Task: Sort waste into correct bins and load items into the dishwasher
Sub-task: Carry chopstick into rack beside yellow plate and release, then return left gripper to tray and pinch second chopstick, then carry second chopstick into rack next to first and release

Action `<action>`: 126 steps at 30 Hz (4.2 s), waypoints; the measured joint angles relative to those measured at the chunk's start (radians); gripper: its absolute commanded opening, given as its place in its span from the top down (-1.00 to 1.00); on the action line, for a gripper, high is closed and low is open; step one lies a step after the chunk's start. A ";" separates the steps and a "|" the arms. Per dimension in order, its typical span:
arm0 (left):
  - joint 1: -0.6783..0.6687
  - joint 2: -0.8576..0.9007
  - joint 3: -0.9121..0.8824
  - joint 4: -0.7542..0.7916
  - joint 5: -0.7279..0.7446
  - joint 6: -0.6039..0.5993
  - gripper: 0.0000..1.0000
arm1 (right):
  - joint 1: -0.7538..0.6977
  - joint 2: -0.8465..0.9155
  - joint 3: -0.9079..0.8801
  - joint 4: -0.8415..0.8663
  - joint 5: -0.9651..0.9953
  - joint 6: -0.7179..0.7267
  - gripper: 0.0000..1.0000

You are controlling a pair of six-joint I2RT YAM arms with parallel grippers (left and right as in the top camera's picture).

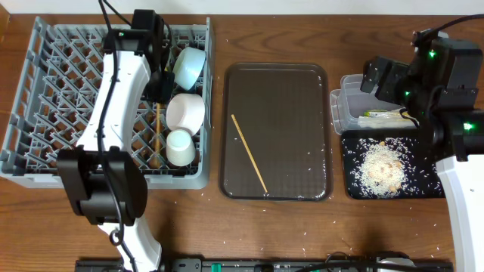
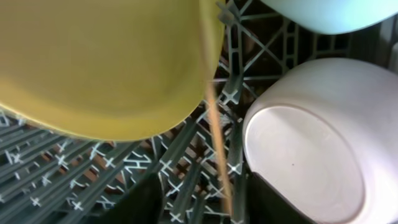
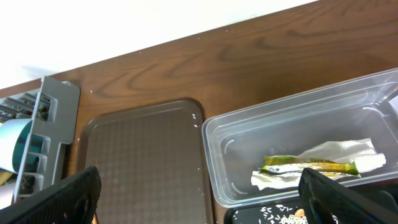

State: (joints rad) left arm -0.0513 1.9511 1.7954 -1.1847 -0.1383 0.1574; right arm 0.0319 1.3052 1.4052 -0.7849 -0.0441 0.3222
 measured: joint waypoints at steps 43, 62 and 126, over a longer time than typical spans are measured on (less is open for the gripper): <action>-0.499 0.010 -0.380 0.378 0.114 -0.952 0.26 | 0.000 0.003 0.000 0.000 0.000 0.000 -0.99; -0.499 0.116 -0.376 0.447 0.290 -1.037 0.85 | 0.000 0.003 0.000 0.000 0.000 0.000 -0.99; -0.006 -0.141 -0.214 0.118 -0.108 -0.125 0.01 | 0.000 0.003 0.000 0.000 0.000 0.000 -0.99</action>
State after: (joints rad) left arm -0.0570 1.8103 1.5814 -1.0668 -0.2462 0.0326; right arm 0.0319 1.3079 1.4052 -0.7849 -0.0441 0.3222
